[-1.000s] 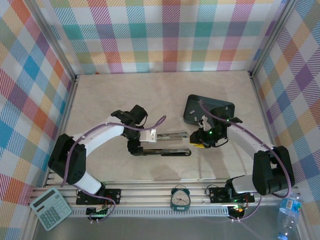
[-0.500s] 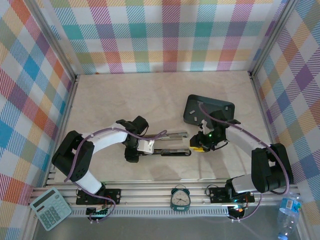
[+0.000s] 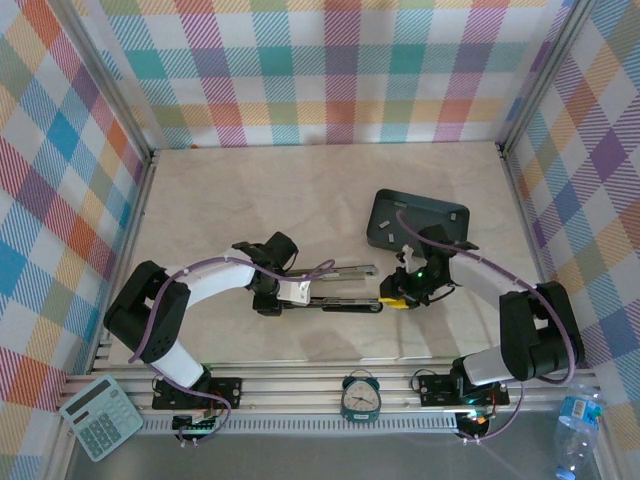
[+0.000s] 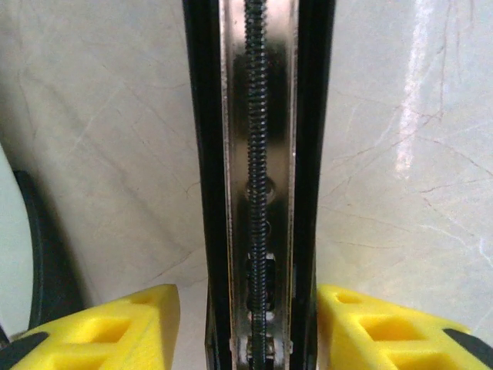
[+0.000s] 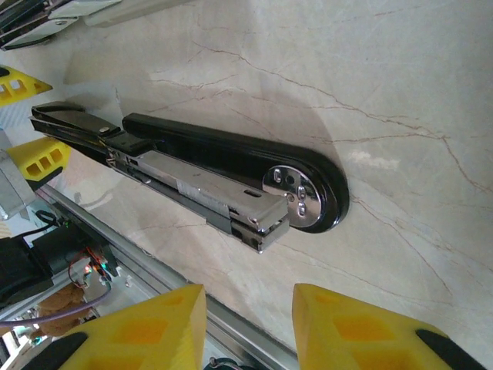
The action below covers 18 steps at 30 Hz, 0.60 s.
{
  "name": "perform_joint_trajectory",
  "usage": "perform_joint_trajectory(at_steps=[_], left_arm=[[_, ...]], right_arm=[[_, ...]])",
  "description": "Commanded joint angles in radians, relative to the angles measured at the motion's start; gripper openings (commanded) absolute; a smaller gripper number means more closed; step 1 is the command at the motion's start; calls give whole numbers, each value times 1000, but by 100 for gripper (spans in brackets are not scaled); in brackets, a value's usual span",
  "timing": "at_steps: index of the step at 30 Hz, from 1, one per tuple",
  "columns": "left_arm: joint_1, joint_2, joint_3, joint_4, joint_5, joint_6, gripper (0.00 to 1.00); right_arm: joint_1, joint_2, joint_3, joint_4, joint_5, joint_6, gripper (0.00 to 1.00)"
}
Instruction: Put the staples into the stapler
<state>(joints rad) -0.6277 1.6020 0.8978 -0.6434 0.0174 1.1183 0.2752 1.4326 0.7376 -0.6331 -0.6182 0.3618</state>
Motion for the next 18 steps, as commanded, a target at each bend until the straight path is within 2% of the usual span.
perform_joint_trajectory(at_steps=[1,6,18], left_arm=[[-9,13,-5,-13,21,3,42],[-7,13,12,-34,14,2,32],[-10,1,60,-98,17,5,29]], right_arm=[[5,30,1,28,-43,22,32],[22,56,3,65,-43,44,30],[58,130,11,120,-28,65,27]])
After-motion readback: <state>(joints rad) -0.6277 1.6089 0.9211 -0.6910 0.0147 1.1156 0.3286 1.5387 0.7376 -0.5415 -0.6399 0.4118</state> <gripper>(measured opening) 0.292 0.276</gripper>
